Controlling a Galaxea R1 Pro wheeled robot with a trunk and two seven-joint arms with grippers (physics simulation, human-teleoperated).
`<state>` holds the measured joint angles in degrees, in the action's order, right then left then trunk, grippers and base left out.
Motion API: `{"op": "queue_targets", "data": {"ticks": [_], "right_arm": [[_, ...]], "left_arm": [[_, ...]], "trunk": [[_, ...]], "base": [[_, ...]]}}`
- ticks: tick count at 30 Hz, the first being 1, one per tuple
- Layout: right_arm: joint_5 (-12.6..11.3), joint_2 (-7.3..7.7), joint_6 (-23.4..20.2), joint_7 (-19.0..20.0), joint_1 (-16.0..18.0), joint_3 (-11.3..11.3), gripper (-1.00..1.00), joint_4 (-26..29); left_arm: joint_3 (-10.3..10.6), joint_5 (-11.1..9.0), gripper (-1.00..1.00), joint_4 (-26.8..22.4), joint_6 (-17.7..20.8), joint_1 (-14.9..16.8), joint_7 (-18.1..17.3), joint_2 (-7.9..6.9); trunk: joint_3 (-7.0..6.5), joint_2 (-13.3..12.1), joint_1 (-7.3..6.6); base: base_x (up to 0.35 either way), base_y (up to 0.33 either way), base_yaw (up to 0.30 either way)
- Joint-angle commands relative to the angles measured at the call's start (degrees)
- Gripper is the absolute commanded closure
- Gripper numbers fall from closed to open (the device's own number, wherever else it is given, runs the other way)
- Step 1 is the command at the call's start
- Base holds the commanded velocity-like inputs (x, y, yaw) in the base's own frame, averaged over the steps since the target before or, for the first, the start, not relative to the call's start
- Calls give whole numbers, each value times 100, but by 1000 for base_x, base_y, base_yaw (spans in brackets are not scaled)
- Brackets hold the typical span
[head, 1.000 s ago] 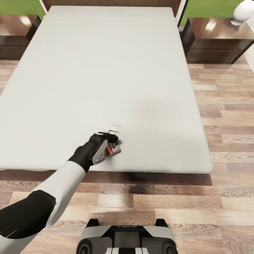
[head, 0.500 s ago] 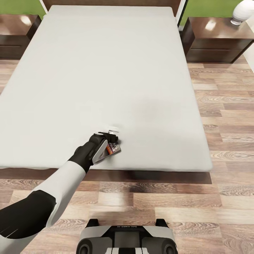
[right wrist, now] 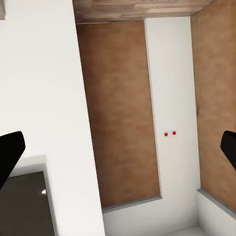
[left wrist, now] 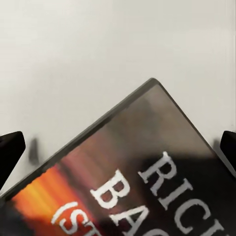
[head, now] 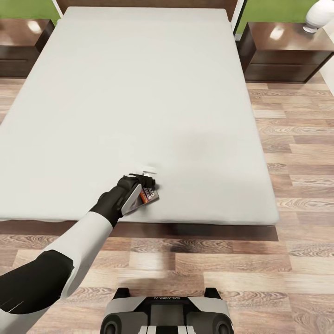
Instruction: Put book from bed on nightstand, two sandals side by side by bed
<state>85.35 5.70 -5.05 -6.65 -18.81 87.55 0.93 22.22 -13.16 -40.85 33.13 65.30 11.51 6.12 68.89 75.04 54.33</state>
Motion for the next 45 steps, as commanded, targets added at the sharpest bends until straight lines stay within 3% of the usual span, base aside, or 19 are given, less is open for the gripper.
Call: {"op": "queue_targets", "data": {"ticks": [1,45], "right_arm": [[60,1,-13,-20,0,42,-100,-5],[69,2,-13,-20,0,34,-100,-5]], "left_arm": [[19,-119,-100,236,33,0,53,-2],[19,-117,-100,232,36,0,53,4]], "trunk": [[2,2,0],[2,2,0]], "base": [[-68,0,0],[-25,10,0]]}}
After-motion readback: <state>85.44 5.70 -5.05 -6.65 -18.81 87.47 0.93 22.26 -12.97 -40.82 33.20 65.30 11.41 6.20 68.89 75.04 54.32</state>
